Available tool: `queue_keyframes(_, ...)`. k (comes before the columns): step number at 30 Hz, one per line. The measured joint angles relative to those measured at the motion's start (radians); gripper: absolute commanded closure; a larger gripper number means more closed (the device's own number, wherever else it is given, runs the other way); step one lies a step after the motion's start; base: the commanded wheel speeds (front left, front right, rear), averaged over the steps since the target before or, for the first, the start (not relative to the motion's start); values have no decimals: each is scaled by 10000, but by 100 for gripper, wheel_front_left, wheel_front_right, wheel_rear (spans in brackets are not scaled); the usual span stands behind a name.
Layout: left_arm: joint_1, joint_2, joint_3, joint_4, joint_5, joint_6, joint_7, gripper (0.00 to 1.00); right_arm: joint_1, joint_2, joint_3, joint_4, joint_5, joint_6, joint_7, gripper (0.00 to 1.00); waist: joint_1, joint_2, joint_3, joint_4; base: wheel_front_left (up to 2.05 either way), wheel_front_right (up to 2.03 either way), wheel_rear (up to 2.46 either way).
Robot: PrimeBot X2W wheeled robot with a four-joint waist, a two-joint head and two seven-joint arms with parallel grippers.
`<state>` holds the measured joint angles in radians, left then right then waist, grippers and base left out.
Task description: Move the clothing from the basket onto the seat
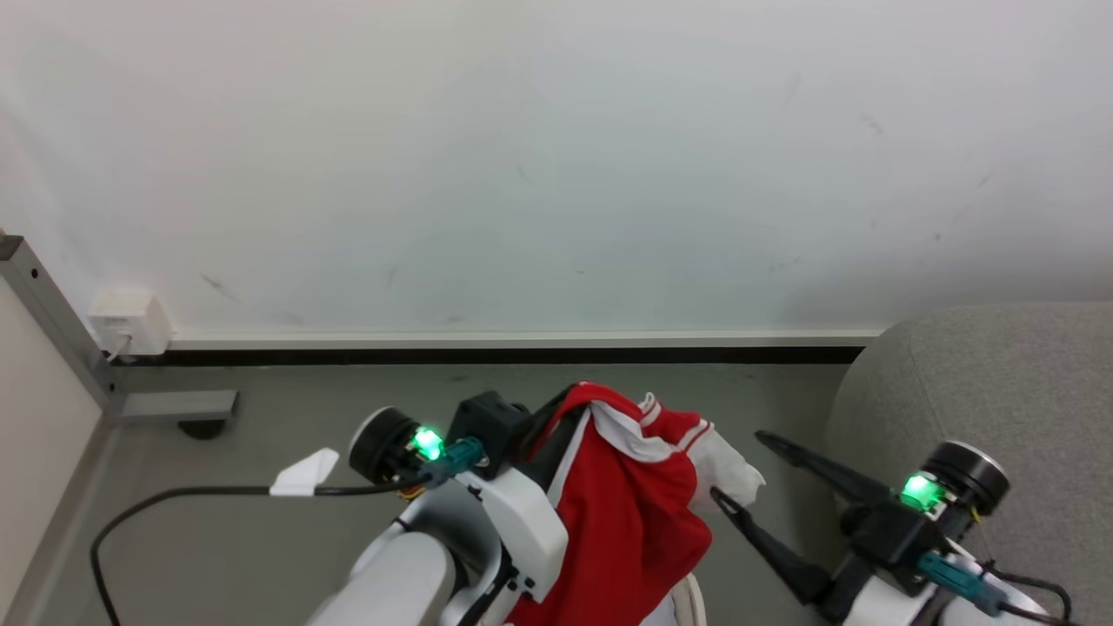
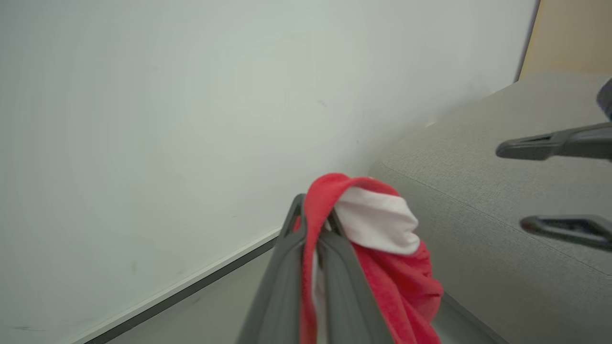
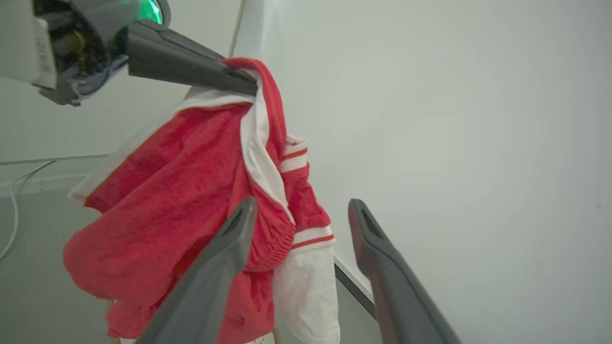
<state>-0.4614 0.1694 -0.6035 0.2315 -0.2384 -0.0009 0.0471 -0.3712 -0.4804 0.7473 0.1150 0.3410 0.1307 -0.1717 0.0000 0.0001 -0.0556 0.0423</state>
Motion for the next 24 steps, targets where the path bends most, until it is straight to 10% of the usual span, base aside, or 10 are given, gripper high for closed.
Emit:
queue_keyframes(16, -199, -569, -991, -151, -27, -522, 136, 100, -3432, 153, 4638, 3246, 1741, 2, -65, 0, 0, 0, -286, 324, 0, 0, 0)
queue_keyframes(24, -335, -849, -1377, -113, -286, -660, 148, 100, -3852, 928, 5275, 4205, 2704, 2, -451, 0, 0, -1, -352, 502, 0, 0, 0)
